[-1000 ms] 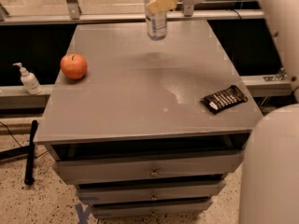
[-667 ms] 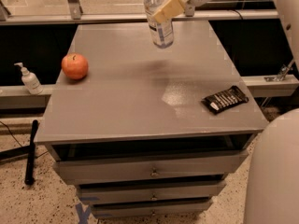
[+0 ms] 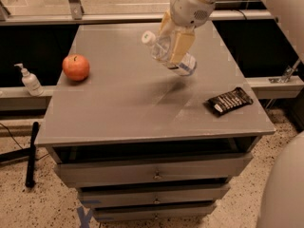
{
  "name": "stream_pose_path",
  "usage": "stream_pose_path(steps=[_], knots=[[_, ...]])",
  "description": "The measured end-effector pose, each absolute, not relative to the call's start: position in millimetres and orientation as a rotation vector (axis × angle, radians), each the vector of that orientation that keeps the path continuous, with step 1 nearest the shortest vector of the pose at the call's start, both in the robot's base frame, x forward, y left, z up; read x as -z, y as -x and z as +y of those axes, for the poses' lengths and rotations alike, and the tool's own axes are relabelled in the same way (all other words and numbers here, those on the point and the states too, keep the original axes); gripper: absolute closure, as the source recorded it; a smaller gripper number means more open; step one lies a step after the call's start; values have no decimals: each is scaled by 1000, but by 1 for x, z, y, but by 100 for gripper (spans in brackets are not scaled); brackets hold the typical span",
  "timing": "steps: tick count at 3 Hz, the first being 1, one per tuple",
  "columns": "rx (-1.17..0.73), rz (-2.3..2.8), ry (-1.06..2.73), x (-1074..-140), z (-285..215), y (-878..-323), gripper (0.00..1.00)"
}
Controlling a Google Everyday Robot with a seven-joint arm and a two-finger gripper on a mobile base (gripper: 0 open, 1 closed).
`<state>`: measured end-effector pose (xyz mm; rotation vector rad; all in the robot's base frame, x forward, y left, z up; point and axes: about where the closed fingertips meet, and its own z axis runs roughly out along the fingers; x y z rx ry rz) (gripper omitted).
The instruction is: Knock blue plastic bottle over
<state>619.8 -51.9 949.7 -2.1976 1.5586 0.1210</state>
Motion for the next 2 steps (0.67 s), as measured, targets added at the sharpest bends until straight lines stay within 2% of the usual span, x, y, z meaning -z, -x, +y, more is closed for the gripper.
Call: stream_pose_path(steps=[2], knots=[[119,1371,2715,-889,-40,-568,100]])
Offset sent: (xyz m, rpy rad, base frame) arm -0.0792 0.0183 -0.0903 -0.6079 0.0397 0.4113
